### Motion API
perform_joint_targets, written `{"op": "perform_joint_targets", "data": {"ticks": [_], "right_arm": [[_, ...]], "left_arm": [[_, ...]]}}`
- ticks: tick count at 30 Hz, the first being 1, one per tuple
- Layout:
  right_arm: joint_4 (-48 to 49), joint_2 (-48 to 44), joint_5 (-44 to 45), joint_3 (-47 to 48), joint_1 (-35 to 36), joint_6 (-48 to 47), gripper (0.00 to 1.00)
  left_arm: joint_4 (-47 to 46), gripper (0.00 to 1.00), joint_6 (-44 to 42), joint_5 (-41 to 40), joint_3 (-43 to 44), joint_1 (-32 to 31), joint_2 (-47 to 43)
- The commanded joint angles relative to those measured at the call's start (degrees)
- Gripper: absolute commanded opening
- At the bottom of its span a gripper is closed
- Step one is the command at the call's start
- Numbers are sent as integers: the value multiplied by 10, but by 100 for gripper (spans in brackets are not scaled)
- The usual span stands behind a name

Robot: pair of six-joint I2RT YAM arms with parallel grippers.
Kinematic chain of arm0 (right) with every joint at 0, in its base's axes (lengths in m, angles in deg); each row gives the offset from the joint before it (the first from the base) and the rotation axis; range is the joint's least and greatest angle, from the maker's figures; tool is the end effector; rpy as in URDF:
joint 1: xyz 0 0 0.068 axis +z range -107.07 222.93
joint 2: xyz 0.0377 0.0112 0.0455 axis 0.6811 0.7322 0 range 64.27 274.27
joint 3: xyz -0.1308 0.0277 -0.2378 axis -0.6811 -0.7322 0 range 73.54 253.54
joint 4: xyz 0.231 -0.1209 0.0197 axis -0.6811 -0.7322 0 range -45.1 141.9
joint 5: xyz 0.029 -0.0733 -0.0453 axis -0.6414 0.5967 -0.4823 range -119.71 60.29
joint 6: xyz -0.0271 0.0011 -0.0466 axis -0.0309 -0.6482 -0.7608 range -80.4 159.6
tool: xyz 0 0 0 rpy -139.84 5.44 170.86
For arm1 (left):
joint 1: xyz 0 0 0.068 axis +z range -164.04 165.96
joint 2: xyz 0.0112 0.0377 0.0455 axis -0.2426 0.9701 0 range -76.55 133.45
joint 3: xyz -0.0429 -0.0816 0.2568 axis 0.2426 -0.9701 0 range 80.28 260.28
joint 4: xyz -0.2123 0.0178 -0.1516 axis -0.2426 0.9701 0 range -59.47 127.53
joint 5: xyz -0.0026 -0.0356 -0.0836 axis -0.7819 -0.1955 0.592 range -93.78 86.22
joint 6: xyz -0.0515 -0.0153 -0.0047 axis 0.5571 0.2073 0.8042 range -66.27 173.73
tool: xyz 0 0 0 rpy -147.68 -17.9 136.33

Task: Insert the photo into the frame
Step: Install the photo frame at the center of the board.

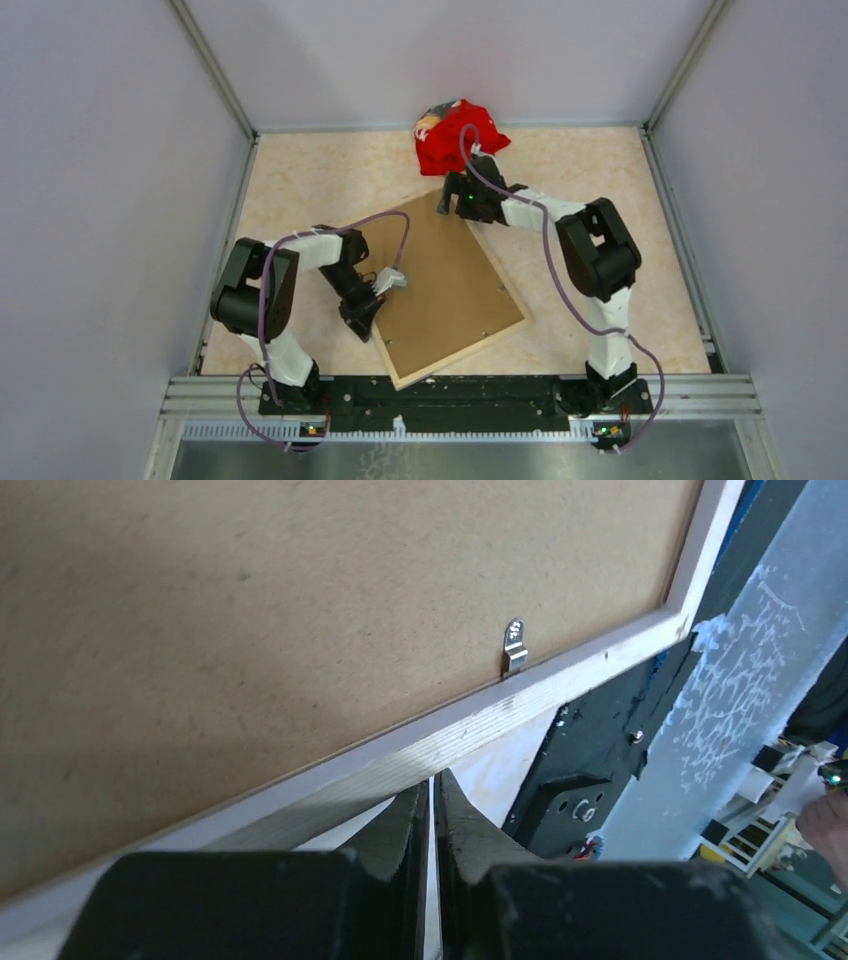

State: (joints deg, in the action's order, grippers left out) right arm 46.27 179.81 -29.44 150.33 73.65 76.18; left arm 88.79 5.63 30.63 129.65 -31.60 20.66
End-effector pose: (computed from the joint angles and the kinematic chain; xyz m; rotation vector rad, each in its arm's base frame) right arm 0.3790 0.2250 0.1684 0.1260 2.4147 0.5587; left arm 0.2165 -0.0897 0.1348 -1.4538 -2.4859 0.9667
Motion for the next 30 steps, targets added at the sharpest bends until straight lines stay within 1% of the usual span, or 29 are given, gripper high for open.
{"op": "perform_joint_targets", "data": {"ticks": [1, 7, 11, 13, 14, 16, 17, 19, 21, 23, 26, 28, 30], "right_arm": [[-71, 79, -131, 123, 58, 0, 93], [-104, 171, -159, 255, 93, -10, 93], [-120, 215, -189, 340, 100, -11, 93], [-153, 218, -168, 376, 97, -21, 94], [-161, 209, -158, 379, 94, -27, 95], [-166, 174, -134, 358, 80, -34, 99], [-165, 139, -126, 335, 71, -36, 99], [-147, 79, -119, 272, 54, -38, 99], [-132, 16, -109, 205, 43, -43, 99], [-129, -39, -96, 142, 40, -49, 99], [-104, -112, -86, 51, 40, -49, 99], [-97, -151, -74, 6, 40, -48, 99], [-96, -183, -55, -34, 40, -49, 99]], "left_arm": [[-87, 11, -8, 22, 0, -11, -2], [-101, 10, 0, 22, -2, -12, 3], [-116, 10, 16, 30, 7, -13, 12], [-109, 10, 23, 44, 25, -13, 25], [-97, 10, 22, 54, 37, -13, 31], [-61, 14, 10, 73, 59, -12, 29], [-37, 18, 1, 83, 69, -10, 25], [14, 27, -24, 102, 92, -3, 14], [64, 34, -52, 113, 112, 10, 2], [111, 36, -82, 115, 133, 31, -9], [135, 36, -99, 92, 168, 89, -22], [145, 36, -110, 78, 206, 149, -13], [124, 35, -84, 48, 245, 216, 15]]}}
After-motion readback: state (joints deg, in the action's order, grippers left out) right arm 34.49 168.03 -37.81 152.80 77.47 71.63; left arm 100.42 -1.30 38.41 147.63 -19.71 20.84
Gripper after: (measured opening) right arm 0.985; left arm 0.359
